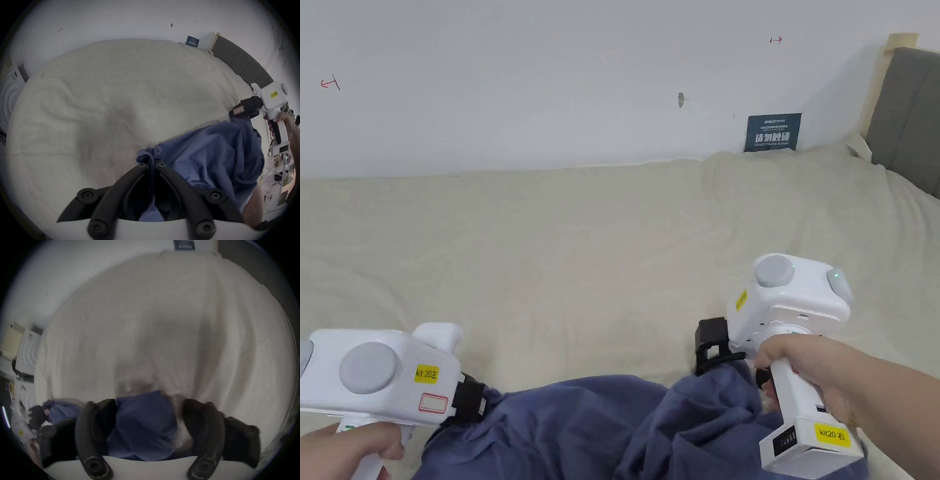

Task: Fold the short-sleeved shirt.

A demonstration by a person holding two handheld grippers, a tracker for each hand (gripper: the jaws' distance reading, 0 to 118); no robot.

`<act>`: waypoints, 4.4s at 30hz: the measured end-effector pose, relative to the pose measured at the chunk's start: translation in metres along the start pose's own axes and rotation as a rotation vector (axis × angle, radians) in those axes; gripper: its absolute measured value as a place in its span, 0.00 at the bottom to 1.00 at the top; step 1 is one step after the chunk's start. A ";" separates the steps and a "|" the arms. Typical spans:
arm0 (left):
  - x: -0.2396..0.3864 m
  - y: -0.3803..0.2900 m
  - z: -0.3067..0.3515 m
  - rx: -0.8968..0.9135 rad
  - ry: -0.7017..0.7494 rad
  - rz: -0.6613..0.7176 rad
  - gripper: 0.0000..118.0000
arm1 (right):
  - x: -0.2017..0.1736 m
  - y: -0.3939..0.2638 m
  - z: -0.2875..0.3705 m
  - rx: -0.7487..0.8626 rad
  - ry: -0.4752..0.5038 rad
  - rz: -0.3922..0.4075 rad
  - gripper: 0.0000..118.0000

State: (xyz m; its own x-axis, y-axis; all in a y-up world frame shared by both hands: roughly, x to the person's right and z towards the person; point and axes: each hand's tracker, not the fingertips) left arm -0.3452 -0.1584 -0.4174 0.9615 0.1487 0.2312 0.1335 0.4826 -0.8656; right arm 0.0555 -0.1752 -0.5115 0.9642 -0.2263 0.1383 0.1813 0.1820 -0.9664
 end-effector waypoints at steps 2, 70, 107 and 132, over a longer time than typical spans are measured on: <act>-0.011 0.000 -0.006 -0.007 -0.001 0.003 0.03 | -0.015 -0.011 0.005 0.064 -0.154 0.184 0.25; 0.019 0.016 0.180 0.744 0.084 0.043 0.03 | -0.027 -0.110 0.291 1.022 -0.017 0.360 0.11; -0.006 -0.201 0.104 0.217 0.086 0.244 1.00 | 0.082 -0.245 0.098 0.407 0.061 0.151 0.75; -0.043 -0.078 0.177 0.210 -0.027 0.319 0.00 | 0.030 -0.307 0.185 0.789 0.271 0.250 0.00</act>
State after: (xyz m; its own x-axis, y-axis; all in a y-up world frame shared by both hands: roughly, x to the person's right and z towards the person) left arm -0.4399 -0.0493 -0.2815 0.9396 0.3415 -0.0211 -0.2264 0.5744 -0.7867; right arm 0.0642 -0.0612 -0.1704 0.9325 -0.2929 -0.2112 0.1484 0.8440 -0.5154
